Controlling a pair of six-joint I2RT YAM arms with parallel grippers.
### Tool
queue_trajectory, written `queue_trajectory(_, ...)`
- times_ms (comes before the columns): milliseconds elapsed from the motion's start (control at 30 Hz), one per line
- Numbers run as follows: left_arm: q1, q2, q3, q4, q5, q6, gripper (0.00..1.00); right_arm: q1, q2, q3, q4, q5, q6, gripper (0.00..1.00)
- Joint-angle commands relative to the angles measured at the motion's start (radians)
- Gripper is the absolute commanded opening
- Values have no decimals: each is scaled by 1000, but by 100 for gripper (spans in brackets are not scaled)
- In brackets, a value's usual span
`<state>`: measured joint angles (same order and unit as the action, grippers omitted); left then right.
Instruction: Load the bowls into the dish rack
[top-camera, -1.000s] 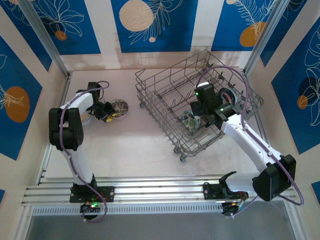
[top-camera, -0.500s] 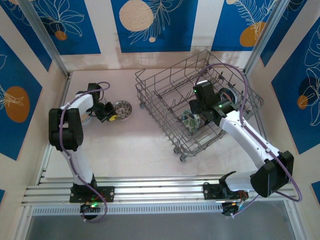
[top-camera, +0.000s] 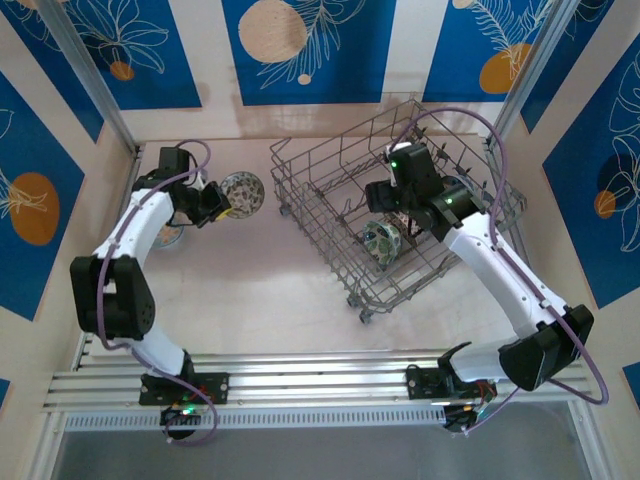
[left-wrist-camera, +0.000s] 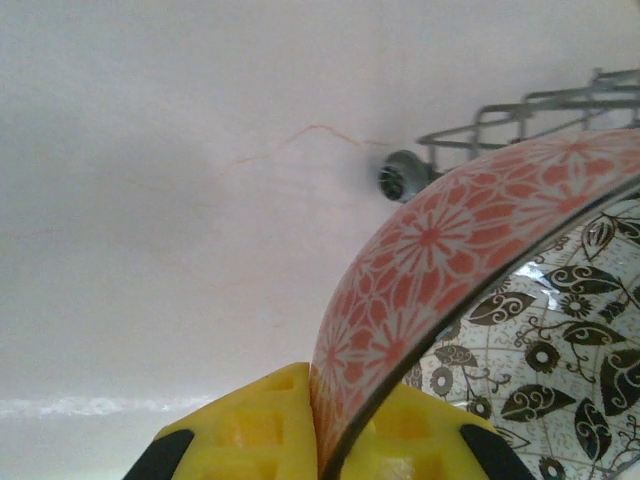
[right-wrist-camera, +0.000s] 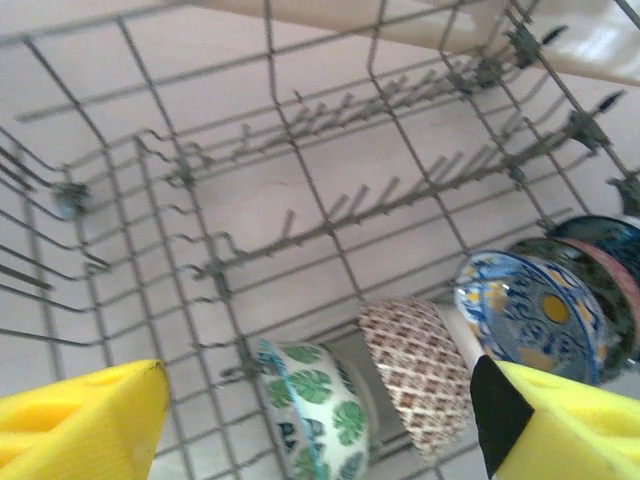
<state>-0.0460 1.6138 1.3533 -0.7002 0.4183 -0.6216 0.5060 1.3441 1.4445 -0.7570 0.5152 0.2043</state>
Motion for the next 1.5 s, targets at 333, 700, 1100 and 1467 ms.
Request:
queue_trajectory(333, -209, -89, 380, -168, -166, 85, 0, 81, 176, 395, 19, -486, 80, 64)
queue_trajectory(700, -362, -33, 516, -190, -252, 117, 0, 106, 238, 438, 47, -522, 119, 51)
queue_trajectory(1100, -416, -20, 555, -193, -275, 119, 0, 100, 266, 402, 87, -468, 167, 42)
queue_trajectory(1467, -433, -25, 553, -190, -291, 111, 0, 100, 276, 375, 93, -397, 178, 31)
